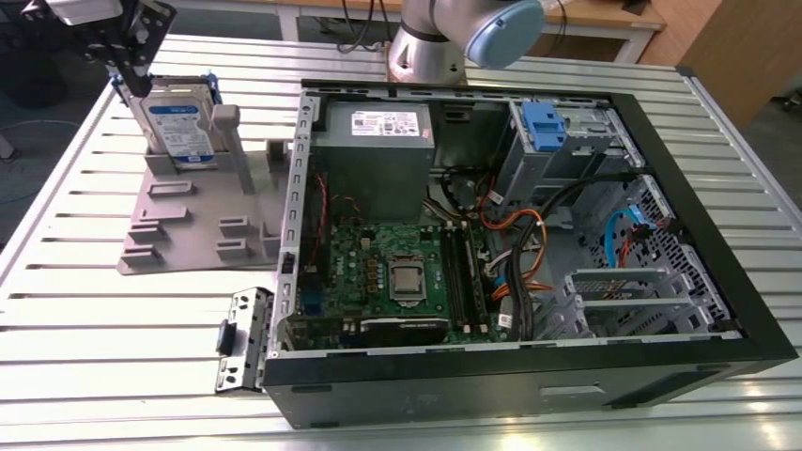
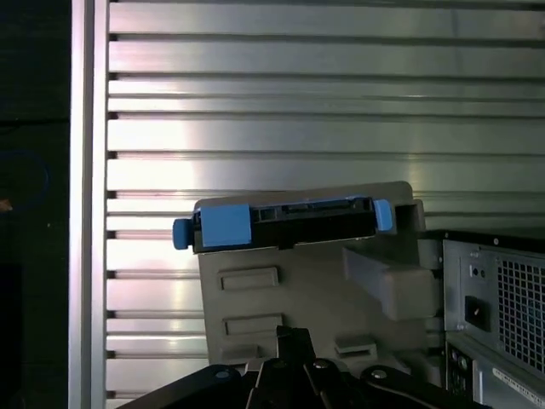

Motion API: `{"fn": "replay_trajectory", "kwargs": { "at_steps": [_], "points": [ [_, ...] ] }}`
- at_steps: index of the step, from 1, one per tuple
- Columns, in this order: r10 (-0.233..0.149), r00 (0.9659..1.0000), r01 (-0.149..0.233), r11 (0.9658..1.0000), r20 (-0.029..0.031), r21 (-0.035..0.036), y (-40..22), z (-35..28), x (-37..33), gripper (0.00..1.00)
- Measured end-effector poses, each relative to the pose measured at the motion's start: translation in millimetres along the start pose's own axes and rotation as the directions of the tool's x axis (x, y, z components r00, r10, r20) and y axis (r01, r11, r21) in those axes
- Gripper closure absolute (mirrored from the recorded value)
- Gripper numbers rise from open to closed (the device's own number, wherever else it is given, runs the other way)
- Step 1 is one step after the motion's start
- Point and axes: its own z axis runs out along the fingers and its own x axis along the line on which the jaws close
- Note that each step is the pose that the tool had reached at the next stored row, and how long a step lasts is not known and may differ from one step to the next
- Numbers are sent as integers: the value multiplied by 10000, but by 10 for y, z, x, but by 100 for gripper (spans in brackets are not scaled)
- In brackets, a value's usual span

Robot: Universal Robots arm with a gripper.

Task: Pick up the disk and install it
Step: 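Pick up the disk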

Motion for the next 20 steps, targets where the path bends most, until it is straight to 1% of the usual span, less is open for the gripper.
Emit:
{"fn": "replay_trajectory", "kwargs": {
  "at_steps": [4,8,12,20],
  "points": [
    [-439,9990,439,9990,-10,-13,0,0,0,90],
    [-833,9965,833,9965,-19,-24,0,0,0,90],
    [-1177,9930,1177,9930,-26,-34,0,0,0,90],
    [-1758,9844,1758,9844,-37,-52,0,0,0,90]
  ]
}}
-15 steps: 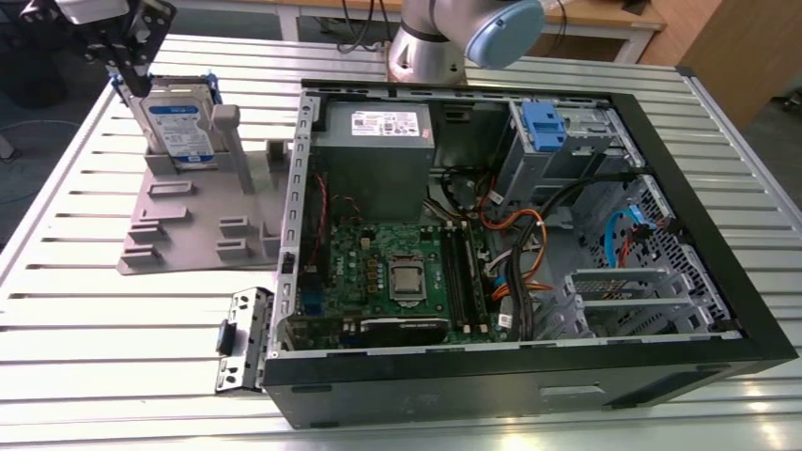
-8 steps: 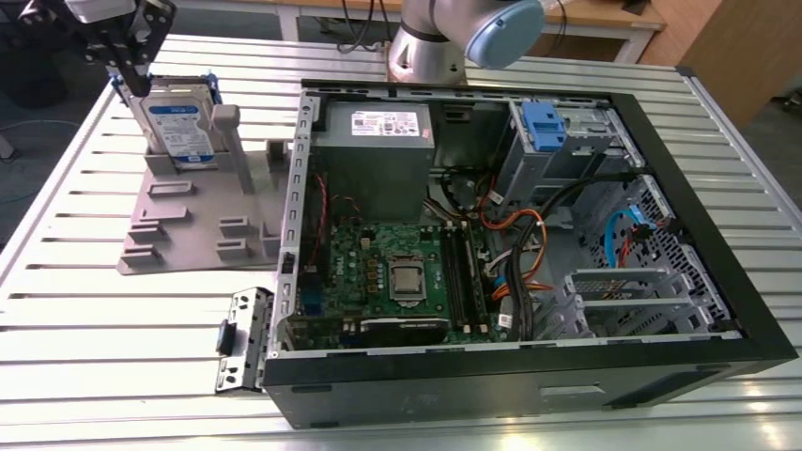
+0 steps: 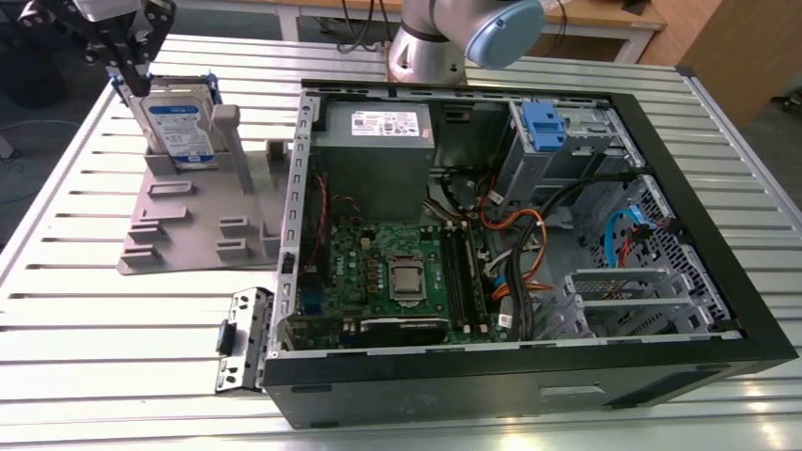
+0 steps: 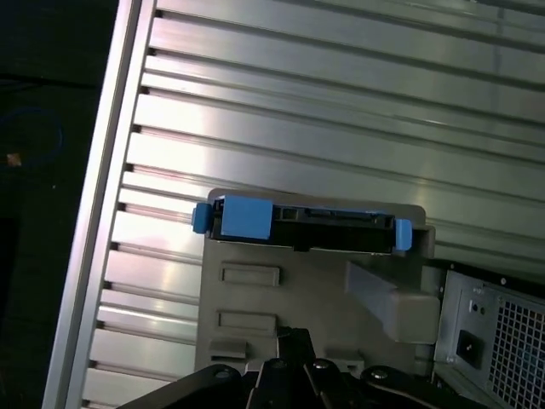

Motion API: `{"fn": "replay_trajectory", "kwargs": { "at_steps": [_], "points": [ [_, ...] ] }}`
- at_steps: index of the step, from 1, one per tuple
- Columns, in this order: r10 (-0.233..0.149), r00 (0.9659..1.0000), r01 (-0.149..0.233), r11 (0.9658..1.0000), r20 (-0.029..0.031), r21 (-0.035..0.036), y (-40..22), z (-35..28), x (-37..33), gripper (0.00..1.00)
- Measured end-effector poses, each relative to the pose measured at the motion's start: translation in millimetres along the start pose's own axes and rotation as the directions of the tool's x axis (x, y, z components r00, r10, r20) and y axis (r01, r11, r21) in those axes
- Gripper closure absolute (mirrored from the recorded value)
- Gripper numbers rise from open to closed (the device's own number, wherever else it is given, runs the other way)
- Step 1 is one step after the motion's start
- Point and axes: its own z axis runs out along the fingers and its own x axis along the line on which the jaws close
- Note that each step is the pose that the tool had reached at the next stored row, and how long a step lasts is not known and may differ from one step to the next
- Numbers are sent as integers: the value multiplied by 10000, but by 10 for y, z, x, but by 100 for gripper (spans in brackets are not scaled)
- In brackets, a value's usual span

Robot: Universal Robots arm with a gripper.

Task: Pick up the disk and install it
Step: 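Pick up the disk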

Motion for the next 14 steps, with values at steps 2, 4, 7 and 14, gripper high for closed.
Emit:
{"fn": "replay_trajectory", "kwargs": {
  "at_steps": [2,4,7,14],
  "points": [
    [-140,9999,140,9999,-4,-4,0,0,0,90],
    [-282,9996,282,9996,-7,-8,0,0,0,90],
    [-505,9987,505,9987,-12,-14,0,0,0,90],
    [-1058,9944,1058,9944,-23,-31,0,0,0,90]
  ]
}}
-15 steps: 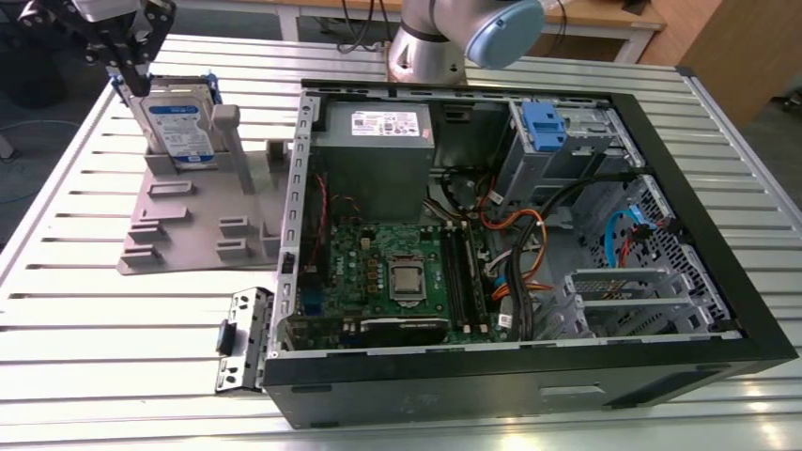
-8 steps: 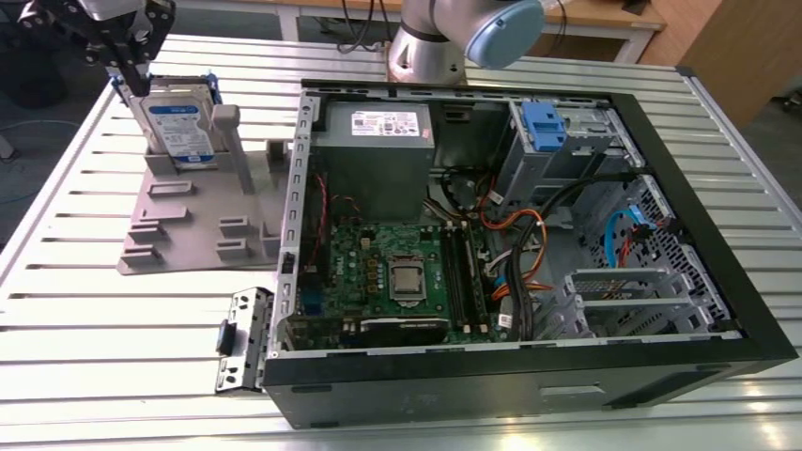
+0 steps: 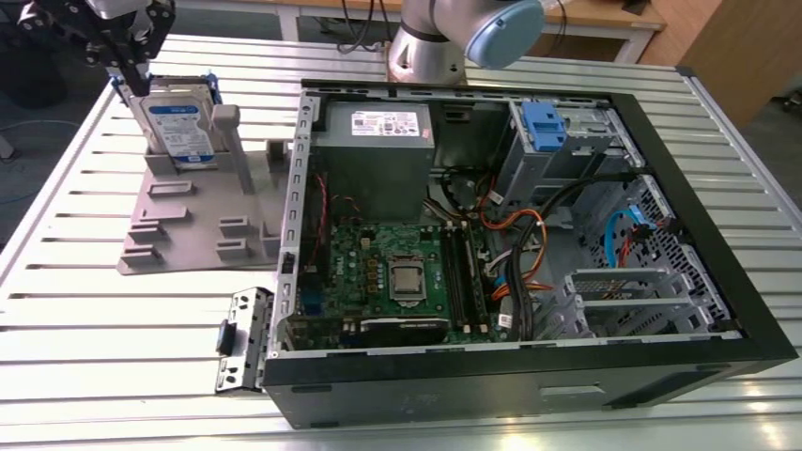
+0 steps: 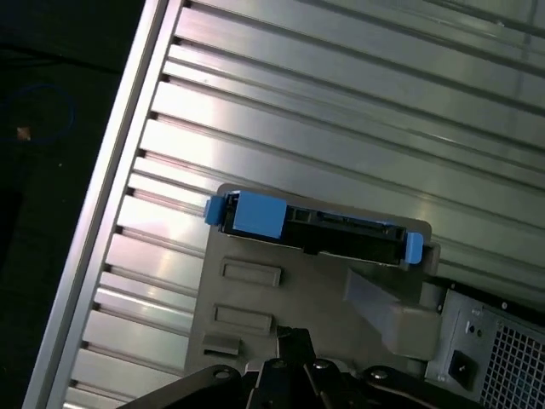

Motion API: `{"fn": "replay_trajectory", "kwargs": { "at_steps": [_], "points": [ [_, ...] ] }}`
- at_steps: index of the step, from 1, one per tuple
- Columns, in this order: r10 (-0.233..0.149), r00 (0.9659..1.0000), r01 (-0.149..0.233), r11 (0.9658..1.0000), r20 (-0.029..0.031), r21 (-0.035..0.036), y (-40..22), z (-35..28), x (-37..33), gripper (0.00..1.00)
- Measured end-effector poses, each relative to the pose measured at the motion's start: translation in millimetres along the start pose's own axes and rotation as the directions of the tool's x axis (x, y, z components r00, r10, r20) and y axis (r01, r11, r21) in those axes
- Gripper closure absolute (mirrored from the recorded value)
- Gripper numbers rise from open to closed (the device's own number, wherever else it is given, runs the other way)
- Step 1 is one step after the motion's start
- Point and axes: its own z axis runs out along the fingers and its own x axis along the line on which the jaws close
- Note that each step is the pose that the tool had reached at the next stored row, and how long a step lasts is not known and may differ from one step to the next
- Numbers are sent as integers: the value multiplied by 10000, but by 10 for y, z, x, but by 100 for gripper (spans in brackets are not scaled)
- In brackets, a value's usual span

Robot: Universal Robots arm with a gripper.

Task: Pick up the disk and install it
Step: 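Pick up the disk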

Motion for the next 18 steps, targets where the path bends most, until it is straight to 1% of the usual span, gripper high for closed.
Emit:
{"fn": "replay_trajectory", "kwargs": {
  "at_steps": [5,9,14,18],
  "points": [
    [-404,9992,404,9992,-10,-11,0,0,0,90],
    [-716,9974,716,9974,-16,-20,0,0,0,90],
    [-1089,9941,1089,9941,-25,-31,0,0,0,90],
    [-1385,9904,1385,9904,-31,-40,0,0,0,90]
  ]
}}
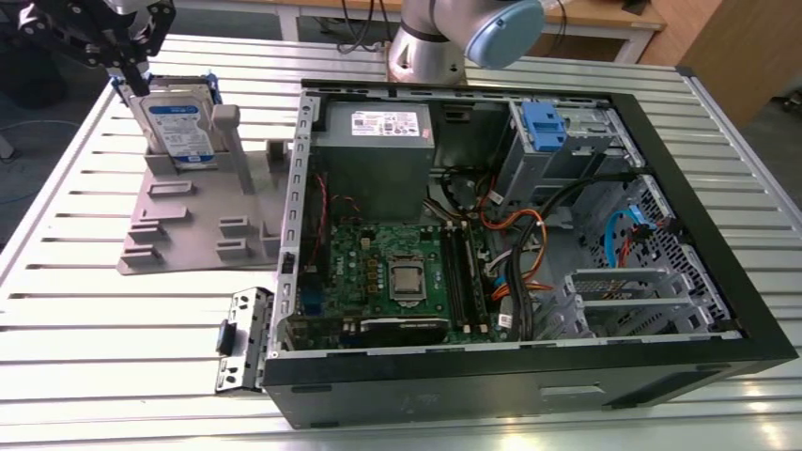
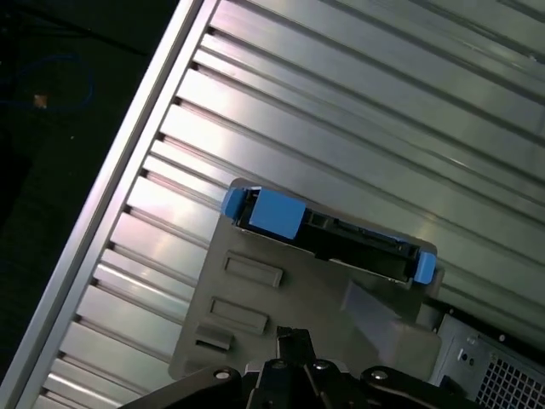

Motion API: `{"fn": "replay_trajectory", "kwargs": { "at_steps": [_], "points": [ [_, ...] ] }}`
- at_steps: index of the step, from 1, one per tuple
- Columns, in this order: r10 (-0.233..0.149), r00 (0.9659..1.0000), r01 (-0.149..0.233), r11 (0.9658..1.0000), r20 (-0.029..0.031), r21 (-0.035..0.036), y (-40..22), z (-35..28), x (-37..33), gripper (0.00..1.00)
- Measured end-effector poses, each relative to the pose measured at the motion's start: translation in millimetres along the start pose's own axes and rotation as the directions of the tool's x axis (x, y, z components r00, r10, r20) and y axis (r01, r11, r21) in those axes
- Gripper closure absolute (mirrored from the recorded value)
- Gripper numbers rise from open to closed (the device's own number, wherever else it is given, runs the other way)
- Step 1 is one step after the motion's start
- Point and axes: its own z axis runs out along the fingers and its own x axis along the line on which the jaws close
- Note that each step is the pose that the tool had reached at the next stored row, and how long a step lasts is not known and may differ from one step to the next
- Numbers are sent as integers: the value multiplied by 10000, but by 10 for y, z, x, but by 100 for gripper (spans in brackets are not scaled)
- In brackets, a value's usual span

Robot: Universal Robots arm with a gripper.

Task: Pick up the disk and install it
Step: 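Pick up the disk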

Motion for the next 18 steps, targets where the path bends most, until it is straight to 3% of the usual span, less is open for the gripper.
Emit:
{"fn": "replay_trajectory", "kwargs": {
  "at_steps": [8,18],
  "points": [
    [-718,9974,718,9974,-16,-20,0,0,0,90],
    [-1533,9882,1533,9882,-34,-45,0,0,0,90]
  ]
}}
